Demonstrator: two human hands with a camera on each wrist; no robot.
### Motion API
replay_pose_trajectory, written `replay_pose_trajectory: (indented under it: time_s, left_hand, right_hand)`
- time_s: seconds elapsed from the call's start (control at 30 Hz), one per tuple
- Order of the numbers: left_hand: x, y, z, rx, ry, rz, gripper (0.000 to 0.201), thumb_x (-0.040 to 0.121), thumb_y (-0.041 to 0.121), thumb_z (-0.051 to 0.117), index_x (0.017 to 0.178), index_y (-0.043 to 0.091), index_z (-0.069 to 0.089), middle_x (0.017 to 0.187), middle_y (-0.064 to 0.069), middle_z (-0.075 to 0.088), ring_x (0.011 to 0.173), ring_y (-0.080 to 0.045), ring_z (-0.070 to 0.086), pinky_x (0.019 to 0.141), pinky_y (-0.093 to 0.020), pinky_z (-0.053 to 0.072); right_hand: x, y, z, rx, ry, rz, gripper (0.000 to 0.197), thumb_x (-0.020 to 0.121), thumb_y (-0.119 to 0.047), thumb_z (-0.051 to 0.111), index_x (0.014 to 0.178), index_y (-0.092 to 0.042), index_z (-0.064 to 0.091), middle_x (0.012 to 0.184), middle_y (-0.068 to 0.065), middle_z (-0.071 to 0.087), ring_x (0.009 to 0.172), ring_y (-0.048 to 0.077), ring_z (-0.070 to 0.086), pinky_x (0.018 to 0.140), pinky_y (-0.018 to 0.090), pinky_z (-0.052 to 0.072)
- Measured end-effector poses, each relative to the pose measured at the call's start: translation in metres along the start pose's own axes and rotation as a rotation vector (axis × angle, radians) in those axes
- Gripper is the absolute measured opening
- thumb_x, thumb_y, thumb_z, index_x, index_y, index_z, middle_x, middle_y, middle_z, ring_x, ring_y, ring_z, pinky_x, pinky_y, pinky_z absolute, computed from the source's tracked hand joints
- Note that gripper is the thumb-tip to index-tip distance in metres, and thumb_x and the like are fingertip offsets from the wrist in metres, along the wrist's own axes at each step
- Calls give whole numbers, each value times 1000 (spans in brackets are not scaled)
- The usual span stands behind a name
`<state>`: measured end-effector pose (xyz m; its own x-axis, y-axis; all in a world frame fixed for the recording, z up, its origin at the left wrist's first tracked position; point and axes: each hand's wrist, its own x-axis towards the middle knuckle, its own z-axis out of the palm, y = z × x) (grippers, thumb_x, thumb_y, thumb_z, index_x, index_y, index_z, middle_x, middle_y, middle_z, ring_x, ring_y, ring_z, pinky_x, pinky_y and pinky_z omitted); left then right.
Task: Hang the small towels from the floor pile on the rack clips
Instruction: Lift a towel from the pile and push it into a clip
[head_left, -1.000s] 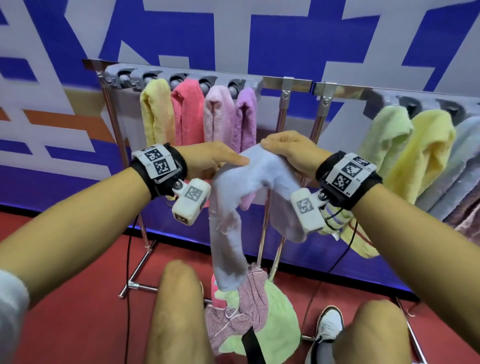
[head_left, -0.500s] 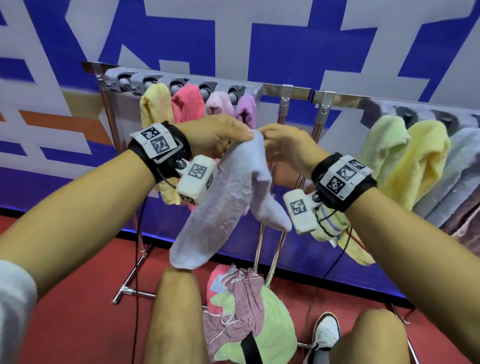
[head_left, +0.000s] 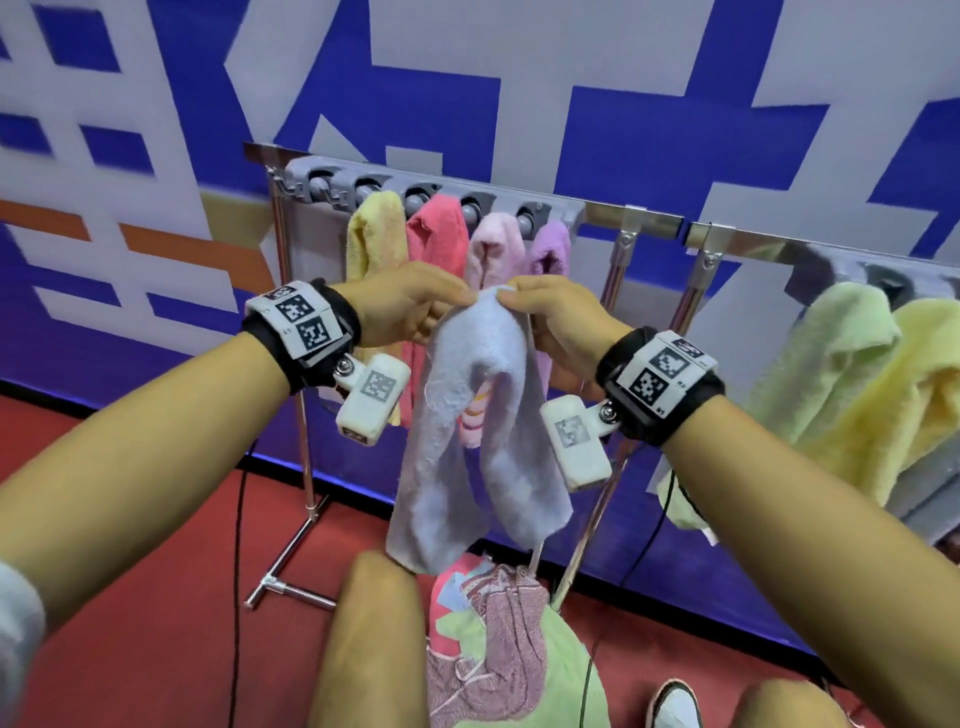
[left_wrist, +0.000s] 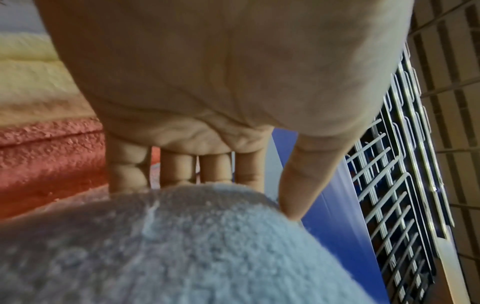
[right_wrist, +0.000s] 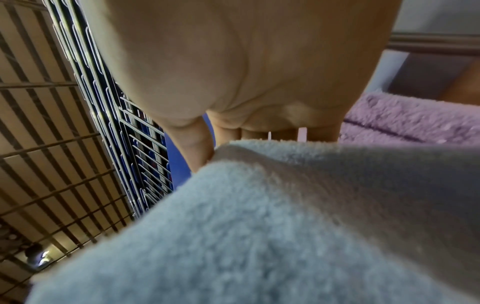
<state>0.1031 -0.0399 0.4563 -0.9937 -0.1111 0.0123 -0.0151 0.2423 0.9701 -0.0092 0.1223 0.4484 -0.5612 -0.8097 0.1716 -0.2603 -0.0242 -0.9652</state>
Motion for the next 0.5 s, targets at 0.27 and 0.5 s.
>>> replay_pose_trajectory:
  time_s: [0.27,0.5]
  left_hand:
    - [-20,-4,-47,-4,108,36,13,72,19,63,77,10,55,67,0,50,61,-14,44,58,-26,33]
    - [-24,-11,-99,38,197,30,13,72,17,58,81,8,56,75,-5,51,67,-13,50,63,-23,42]
  right_hand:
    - [37,-11,40,-132,25,-140,34,82,-14,61,52,-24,47,56,-12,41,61,10,35,62,30,28]
    - [76,-22,78,-436,-81,-243,14,86,-6,63,87,8,65,73,6,53,65,10,45,63,26,36]
